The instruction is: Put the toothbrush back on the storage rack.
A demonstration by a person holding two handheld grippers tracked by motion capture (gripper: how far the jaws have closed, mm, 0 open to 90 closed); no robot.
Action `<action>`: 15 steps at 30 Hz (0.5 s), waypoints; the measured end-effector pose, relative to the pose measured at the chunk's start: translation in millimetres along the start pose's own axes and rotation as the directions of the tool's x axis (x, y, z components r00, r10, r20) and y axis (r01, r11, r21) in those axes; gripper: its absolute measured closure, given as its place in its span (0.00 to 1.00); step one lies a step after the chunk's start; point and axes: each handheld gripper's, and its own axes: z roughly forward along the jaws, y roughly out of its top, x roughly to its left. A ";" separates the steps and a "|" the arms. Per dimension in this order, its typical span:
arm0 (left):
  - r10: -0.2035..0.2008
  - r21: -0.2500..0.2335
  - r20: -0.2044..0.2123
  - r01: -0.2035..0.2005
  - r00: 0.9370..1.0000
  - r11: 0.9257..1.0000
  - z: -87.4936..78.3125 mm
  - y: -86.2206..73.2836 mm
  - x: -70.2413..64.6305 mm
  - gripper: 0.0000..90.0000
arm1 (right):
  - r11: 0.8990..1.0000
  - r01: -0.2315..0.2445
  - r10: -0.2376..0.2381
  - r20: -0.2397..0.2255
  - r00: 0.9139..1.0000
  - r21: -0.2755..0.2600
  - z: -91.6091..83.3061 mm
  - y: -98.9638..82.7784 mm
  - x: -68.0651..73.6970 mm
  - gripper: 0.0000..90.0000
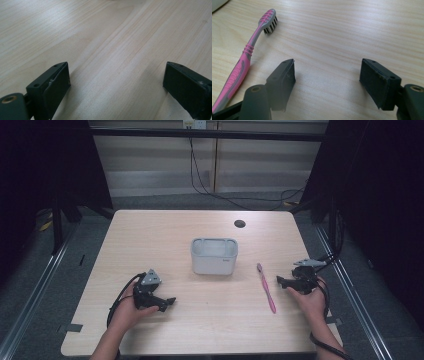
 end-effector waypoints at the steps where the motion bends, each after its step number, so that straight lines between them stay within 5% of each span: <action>1: 0.001 0.000 0.000 -0.001 1.000 1.000 0.0 0.0 0.0 0.08 | 1.000 -0.001 0.001 -0.001 1.000 0.009 0.2 1.6 0.2 0.32; 7: 0.000 0.000 0.000 0.000 1.000 1.000 0.0 0.0 0.1 0.08 | 0.994 -0.058 0.060 -0.012 0.998 0.089 -1.3 12.2 0.8 0.36; 15: 0.001 0.001 0.001 -0.001 1.000 1.000 -0.1 0.1 0.0 0.08 | 0.990 -0.057 0.062 -0.035 0.997 0.126 -4.5 28.4 4.3 0.37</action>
